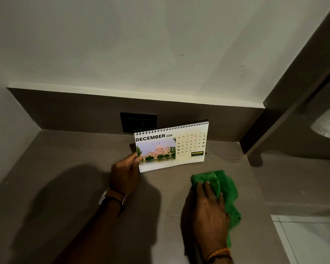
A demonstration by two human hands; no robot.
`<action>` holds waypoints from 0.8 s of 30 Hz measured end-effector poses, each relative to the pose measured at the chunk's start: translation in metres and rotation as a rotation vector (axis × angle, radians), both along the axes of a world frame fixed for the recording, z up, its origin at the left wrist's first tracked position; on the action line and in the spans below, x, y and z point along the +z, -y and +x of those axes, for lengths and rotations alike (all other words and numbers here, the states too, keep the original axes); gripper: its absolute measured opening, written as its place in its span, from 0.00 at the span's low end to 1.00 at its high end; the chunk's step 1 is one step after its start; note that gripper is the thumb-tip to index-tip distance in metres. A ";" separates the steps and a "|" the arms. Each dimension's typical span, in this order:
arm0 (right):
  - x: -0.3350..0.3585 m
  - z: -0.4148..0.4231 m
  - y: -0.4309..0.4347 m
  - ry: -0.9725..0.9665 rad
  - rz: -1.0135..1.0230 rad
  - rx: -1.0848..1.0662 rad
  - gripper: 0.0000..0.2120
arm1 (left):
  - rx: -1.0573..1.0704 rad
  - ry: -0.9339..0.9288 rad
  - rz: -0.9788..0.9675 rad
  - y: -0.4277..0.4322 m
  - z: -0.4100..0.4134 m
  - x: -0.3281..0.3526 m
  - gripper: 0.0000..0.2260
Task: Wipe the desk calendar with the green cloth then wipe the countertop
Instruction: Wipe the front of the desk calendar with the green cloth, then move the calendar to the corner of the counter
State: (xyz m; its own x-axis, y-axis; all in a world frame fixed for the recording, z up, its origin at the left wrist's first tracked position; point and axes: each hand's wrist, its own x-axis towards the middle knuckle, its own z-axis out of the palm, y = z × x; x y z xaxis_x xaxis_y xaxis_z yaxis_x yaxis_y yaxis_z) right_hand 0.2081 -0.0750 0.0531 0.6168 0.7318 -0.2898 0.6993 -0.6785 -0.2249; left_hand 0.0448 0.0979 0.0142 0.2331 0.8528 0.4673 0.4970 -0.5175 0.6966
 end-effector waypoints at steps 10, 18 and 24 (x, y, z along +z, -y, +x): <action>0.014 0.047 -0.061 -0.359 0.879 -0.271 0.25 | 0.067 0.133 -0.156 -0.001 -0.001 -0.004 0.11; -0.005 0.080 -0.092 -0.452 0.993 -0.212 0.11 | -0.010 0.158 -0.258 -0.006 -0.006 -0.005 0.08; -0.003 0.047 -0.109 -0.600 0.958 -0.195 0.10 | 0.057 0.232 -0.268 -0.006 -0.031 -0.001 0.14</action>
